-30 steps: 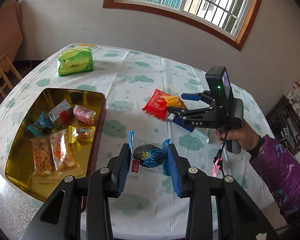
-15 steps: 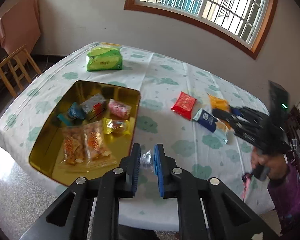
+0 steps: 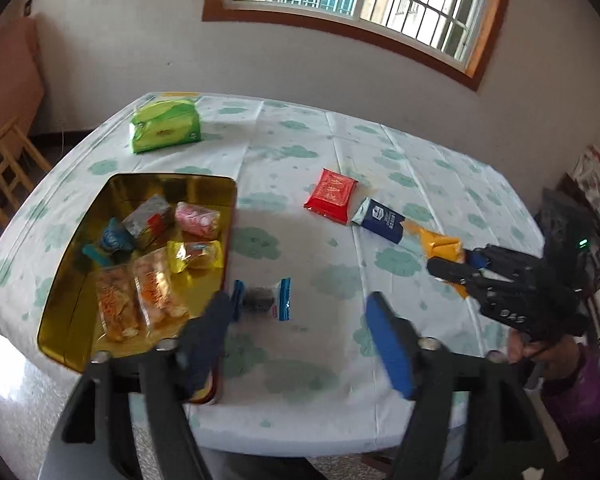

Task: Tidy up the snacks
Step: 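Grasp the orange snack packet with right while left lifts the blue cookie, then lower the blue cookie into the tin and open left while right holds the orange packet, then carry the orange packet over the tin and open the right gripper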

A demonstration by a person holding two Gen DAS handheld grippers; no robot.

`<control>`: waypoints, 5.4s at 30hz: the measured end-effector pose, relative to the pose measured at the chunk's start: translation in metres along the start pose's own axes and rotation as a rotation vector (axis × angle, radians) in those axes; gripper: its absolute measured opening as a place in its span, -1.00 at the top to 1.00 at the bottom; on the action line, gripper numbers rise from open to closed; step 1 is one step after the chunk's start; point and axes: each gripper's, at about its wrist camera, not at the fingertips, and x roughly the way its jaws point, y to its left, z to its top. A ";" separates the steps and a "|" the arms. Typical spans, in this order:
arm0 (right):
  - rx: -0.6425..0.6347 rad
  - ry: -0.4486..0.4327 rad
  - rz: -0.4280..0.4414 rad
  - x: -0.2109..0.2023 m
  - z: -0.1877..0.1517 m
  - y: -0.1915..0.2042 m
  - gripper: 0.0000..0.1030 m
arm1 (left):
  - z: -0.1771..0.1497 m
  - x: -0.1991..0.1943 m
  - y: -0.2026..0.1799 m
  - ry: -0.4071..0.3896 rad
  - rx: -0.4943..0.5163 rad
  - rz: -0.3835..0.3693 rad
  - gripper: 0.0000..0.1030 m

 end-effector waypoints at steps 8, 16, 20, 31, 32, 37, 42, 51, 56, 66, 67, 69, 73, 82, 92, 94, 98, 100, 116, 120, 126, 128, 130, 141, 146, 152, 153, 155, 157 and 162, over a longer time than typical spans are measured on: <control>0.025 -0.019 0.001 -0.012 -0.010 -0.008 0.38 | -0.007 0.043 -0.012 0.094 -0.192 -0.024 -0.04; 0.059 -0.023 0.036 -0.013 -0.019 -0.022 0.38 | -0.004 0.084 0.018 0.156 -0.628 0.096 0.20; 0.079 -0.032 0.047 -0.015 -0.022 -0.032 0.38 | -0.006 0.100 0.028 0.203 -0.770 0.188 0.27; 0.107 -0.057 0.112 -0.014 -0.024 -0.048 0.38 | 0.003 0.117 0.047 0.229 -0.973 0.342 0.08; 0.106 -0.059 0.118 -0.013 -0.024 -0.048 0.38 | 0.005 0.118 0.045 0.229 -0.968 0.349 0.05; 0.103 -0.074 0.137 -0.015 -0.023 -0.049 0.37 | 0.009 0.124 0.036 0.243 -0.898 0.404 0.48; 0.119 -0.074 0.139 -0.015 -0.025 -0.054 0.37 | 0.008 0.122 0.035 0.243 -0.817 0.341 0.62; 0.101 -0.069 0.103 -0.022 -0.021 -0.044 0.37 | -0.020 0.069 0.002 0.175 -0.626 0.223 0.62; 0.076 -0.074 0.092 -0.024 -0.017 -0.023 0.37 | -0.032 0.023 0.001 0.097 -0.542 0.208 0.62; 0.019 -0.061 0.068 -0.023 -0.005 0.018 0.37 | -0.019 -0.037 0.081 -0.014 -0.459 0.310 0.61; 0.016 -0.060 0.067 -0.023 -0.004 0.021 0.37 | -0.017 -0.037 0.088 -0.018 -0.445 0.324 0.61; 0.009 -0.056 0.064 -0.021 -0.002 0.027 0.37 | -0.011 -0.033 0.098 -0.010 -0.409 0.330 0.61; -0.010 -0.038 0.060 -0.015 0.001 0.040 0.37 | -0.005 -0.018 0.118 0.006 -0.381 0.312 0.61; -0.040 -0.001 0.053 -0.002 0.007 0.058 0.37 | -0.004 0.023 0.119 0.067 -0.311 0.232 0.61; -0.061 0.015 0.058 0.006 0.009 0.071 0.37 | -0.016 0.045 0.110 0.129 -0.253 0.199 0.61; -0.066 0.016 0.059 0.007 0.010 0.074 0.37 | -0.019 0.048 0.110 0.140 -0.254 0.193 0.60; -0.076 0.015 0.063 0.008 0.011 0.080 0.37 | -0.022 0.047 0.105 0.130 -0.218 0.232 0.58; -0.079 0.016 0.065 0.008 0.013 0.082 0.37 | -0.023 0.046 0.102 0.118 -0.201 0.263 0.57; -0.157 -0.008 0.092 0.013 0.037 0.119 0.37 | -0.026 0.007 0.092 -0.035 -0.157 0.394 -0.32; -0.177 -0.011 0.114 0.024 0.049 0.134 0.37 | -0.029 0.001 0.095 -0.052 -0.162 0.412 -0.33; -0.187 0.000 0.149 0.046 0.063 0.152 0.37 | -0.034 -0.004 0.104 -0.053 -0.173 0.428 -0.38; -0.192 0.006 0.162 0.054 0.067 0.159 0.37 | -0.035 -0.005 0.108 -0.052 -0.180 0.426 -0.40; -0.196 0.015 0.172 0.063 0.071 0.164 0.37 | -0.037 -0.006 0.111 -0.054 -0.186 0.431 -0.44; -0.176 0.093 0.202 0.121 0.085 0.181 0.37 | -0.044 -0.011 0.131 -0.047 -0.236 0.451 -0.71; -0.193 0.135 0.181 0.152 0.093 0.193 0.37 | -0.049 -0.019 0.144 -0.051 -0.303 0.416 -0.95; -0.148 0.185 0.172 0.185 0.101 0.193 0.37 | -0.055 -0.036 0.155 -0.109 -0.372 0.399 -0.97; -0.145 0.194 0.167 0.191 0.102 0.194 0.37 | -0.056 -0.037 0.156 -0.117 -0.376 0.401 -0.97; -0.138 0.210 0.157 0.202 0.104 0.195 0.37 | -0.057 -0.040 0.157 -0.138 -0.368 0.434 -0.97; -0.127 0.226 0.155 0.210 0.105 0.196 0.37 | -0.055 -0.042 0.156 -0.141 -0.339 0.455 -0.97; -0.142 0.242 0.134 0.224 0.109 0.207 0.36 | -0.053 -0.044 0.156 -0.159 -0.302 0.470 -0.97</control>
